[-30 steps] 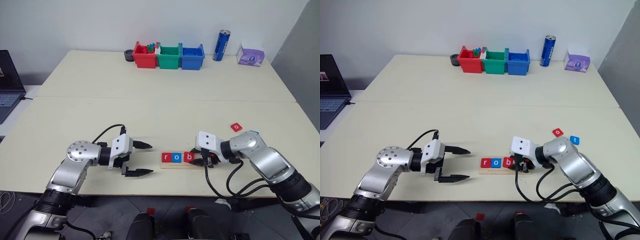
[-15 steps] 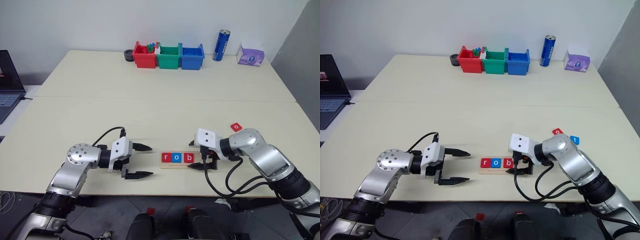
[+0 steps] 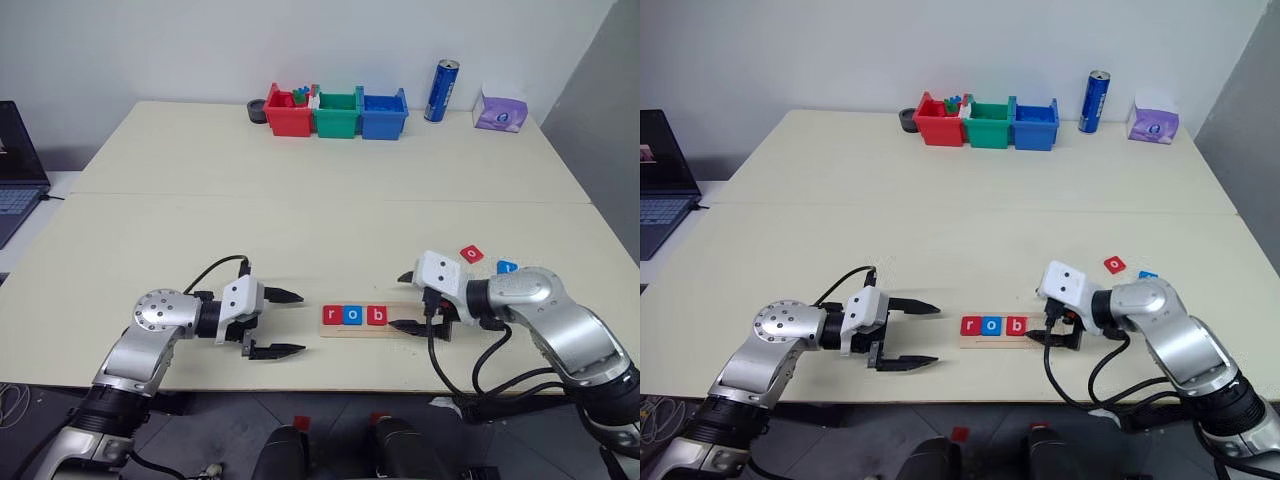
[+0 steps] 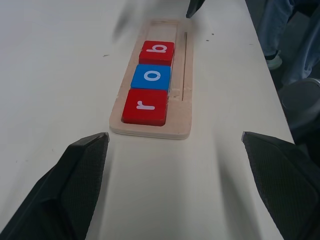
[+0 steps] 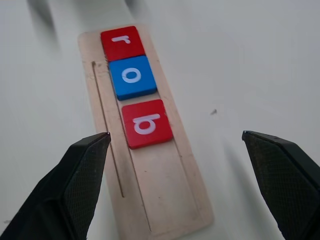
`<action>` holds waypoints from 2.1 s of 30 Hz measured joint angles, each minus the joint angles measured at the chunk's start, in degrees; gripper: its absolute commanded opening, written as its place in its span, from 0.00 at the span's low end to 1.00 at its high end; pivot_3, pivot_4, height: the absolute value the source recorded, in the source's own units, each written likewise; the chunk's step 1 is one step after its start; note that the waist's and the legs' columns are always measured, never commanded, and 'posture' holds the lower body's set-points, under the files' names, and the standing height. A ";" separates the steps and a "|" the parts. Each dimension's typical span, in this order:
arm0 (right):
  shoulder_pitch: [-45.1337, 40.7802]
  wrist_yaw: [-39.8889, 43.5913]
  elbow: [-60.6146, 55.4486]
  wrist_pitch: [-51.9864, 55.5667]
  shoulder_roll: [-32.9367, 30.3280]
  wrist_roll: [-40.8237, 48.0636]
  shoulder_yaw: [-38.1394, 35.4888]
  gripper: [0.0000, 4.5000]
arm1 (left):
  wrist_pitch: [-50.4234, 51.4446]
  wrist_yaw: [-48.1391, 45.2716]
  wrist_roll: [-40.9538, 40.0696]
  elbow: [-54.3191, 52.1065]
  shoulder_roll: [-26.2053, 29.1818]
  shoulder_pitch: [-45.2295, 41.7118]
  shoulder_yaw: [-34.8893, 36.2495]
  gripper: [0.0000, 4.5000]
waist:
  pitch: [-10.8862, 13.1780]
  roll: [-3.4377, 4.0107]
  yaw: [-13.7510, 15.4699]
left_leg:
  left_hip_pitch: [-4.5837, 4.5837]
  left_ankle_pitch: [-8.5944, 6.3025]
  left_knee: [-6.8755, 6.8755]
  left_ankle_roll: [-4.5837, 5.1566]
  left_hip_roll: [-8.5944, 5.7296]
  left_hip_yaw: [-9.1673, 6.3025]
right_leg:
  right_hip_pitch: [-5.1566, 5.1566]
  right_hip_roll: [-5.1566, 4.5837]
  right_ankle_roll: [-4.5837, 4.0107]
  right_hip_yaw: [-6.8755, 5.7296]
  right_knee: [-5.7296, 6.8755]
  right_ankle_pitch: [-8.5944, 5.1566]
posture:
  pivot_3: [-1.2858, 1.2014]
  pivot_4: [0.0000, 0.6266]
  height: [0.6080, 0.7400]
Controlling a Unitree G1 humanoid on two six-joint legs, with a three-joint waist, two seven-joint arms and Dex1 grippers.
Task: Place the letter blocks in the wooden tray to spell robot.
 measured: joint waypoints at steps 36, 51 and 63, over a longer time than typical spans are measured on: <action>11.70 -36.65 15.22 -8.07 18.52 -1.98 -28.61 1.00 | 3.02 0.89 -1.14 -2.40 -1.33 0.27 0.09 1.00 | 0.01 0.09 -0.20 | 0.07 0.00 -0.05 0.00 0.00 0.14 | 0.00 0.04 0.16 0.22 0.03 -0.09 | 0.52 0.24 1.00; -3.04 -26.65 40.00 -14.99 13.25 -1.02 -22.13 1.00 | 4.08 1.51 -1.13 -4.36 -0.57 1.39 0.39 1.00 | 0.03 0.11 -0.15 | 0.07 0.00 -0.05 0.00 -0.02 0.17 | 0.00 0.03 -0.07 0.22 0.01 0.04 | 0.52 0.24 1.00; -3.96 -23.83 40.36 -11.46 12.24 -0.33 -22.06 0.32 | 6.99 2.78 -1.14 -6.99 -0.57 1.49 0.27 1.00 | 0.02 0.10 0.04 | 0.07 0.00 -0.03 0.00 -0.04 0.11 | 0.05 0.00 -0.06 0.19 0.01 0.04 | 0.52 0.24 1.00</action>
